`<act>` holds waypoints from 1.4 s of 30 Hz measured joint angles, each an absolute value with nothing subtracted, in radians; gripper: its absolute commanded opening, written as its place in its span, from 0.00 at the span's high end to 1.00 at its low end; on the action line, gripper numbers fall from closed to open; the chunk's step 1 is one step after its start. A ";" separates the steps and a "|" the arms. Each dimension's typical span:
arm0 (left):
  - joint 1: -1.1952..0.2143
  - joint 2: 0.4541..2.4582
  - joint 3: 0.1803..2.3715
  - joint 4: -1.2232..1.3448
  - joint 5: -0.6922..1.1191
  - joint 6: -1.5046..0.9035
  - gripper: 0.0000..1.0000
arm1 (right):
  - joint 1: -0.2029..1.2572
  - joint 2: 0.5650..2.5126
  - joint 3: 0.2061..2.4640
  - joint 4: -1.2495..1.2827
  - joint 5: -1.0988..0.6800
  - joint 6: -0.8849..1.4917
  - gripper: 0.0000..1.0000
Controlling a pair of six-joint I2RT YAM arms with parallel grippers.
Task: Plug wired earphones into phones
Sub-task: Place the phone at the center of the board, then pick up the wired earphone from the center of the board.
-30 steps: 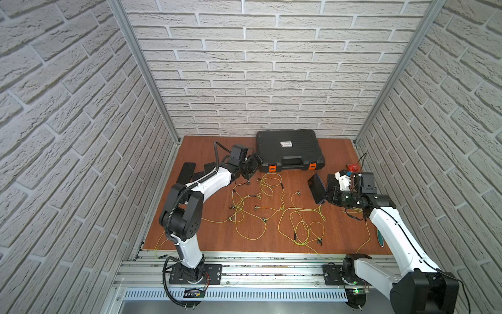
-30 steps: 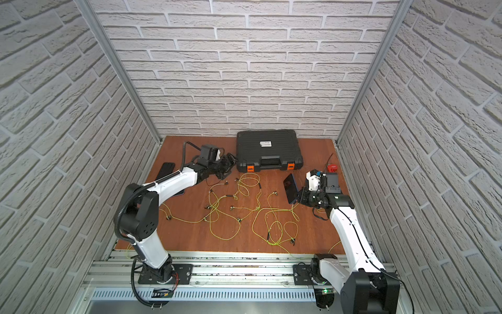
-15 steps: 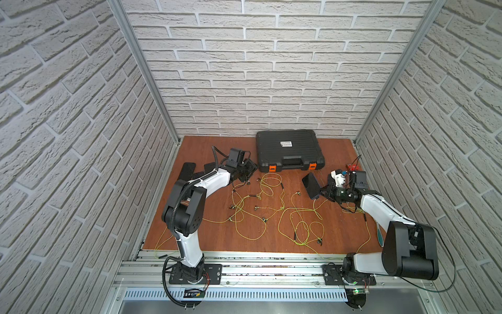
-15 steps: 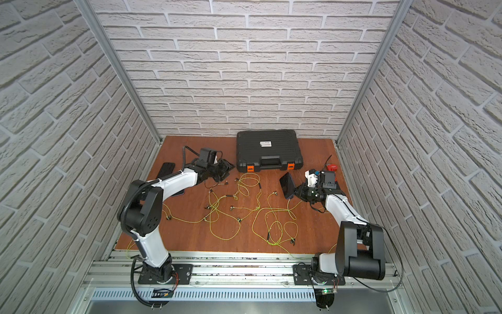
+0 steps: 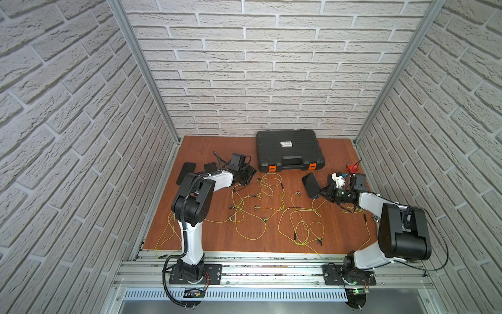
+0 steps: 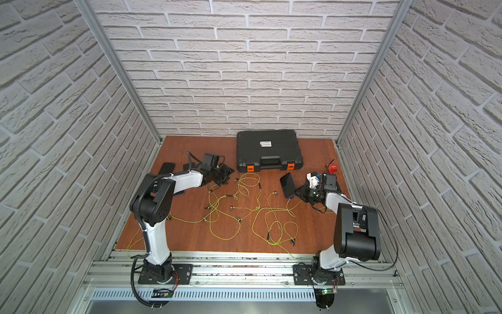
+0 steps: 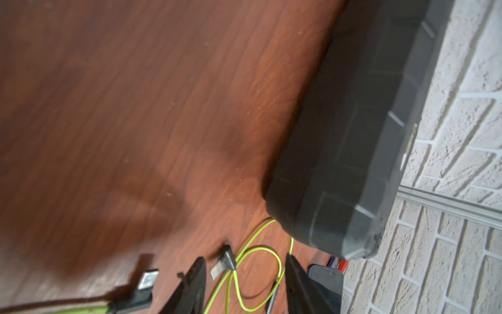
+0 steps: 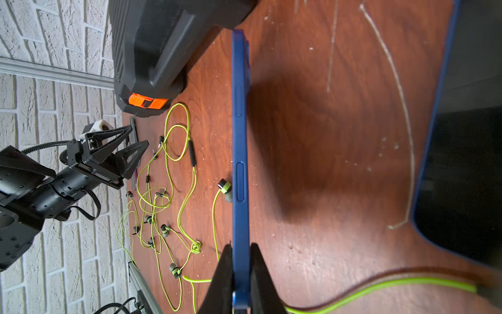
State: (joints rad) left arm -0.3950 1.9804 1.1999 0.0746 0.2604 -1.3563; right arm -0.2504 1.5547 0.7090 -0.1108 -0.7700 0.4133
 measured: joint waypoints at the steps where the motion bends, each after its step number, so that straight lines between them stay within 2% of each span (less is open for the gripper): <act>1: -0.397 1.984 1.197 0.078 0.257 -1.360 0.51 | -0.253 1.561 0.709 -0.111 -0.772 0.411 0.81; 4: -0.401 1.988 1.195 0.081 0.248 -1.362 0.47 | -0.260 1.579 0.709 -0.113 -0.777 0.407 0.78; 11: -0.418 2.006 1.187 0.108 0.239 -1.366 0.47 | -0.268 1.590 0.724 -0.178 -0.776 0.369 0.71; 18: -0.438 2.021 1.163 0.184 0.236 -1.409 0.57 | -0.268 1.522 0.773 -0.288 -0.733 0.313 0.71; 24: -0.444 2.037 1.145 0.256 0.236 -1.462 0.60 | -0.268 1.460 0.788 -0.343 -0.714 0.283 0.71; 34: -0.464 2.018 1.075 0.360 0.227 -1.523 0.50 | -0.268 1.446 0.804 -0.392 -0.707 0.272 0.71; 42: -0.481 1.977 1.006 0.401 0.219 -1.560 0.48 | -0.268 1.438 0.805 -0.406 -0.700 0.268 0.71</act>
State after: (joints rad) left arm -0.4808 1.9770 1.0058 0.4007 0.2188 -1.5597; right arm -0.2684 1.4384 0.8047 -0.4057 -0.7002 0.2684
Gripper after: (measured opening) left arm 0.517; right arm 0.288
